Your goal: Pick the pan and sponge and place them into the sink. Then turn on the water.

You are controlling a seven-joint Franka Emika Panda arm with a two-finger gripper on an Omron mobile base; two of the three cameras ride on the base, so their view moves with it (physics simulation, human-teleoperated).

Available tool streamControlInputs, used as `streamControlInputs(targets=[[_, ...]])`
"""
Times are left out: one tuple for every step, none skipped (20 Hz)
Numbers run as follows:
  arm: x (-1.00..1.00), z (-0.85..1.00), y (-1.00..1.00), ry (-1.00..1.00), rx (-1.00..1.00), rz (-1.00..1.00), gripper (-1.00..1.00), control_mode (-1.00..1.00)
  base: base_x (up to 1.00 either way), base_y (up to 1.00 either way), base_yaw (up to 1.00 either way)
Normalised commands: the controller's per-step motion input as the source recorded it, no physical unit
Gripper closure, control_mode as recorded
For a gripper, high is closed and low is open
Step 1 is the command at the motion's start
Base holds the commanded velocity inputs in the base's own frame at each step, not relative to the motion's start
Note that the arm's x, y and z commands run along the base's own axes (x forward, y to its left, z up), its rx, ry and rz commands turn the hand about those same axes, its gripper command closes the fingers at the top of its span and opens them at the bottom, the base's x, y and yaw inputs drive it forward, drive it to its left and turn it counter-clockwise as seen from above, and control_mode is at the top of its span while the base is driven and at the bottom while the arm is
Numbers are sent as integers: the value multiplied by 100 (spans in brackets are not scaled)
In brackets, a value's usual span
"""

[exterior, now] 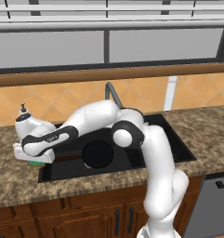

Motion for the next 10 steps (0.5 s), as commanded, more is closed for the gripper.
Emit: streamControlInputs(targets=[[-21,18,-99,0,0,0,100,-100,0,0,0],[-19,16,-100,4,0,0,100,-100,0,0,0],[-12,8,-100,6,0,0,100,-100,0,0,0],[-3,7,-100,7,0,0,100,-100,0,0,0],[0,9,-100,7,0,0,100,-100,0,0,0],[0,5,-100,5,0,0,100,-100,0,0,0],[0,6,-100,7,0,0,100,-100,0,0,0],[0,9,-100,8,0,0,100,-100,0,0,0],[6,13,-98,9,0,0,100,-100,0,0,0],[23,13,-89,10,0,0,100,-100,0,0,0]])
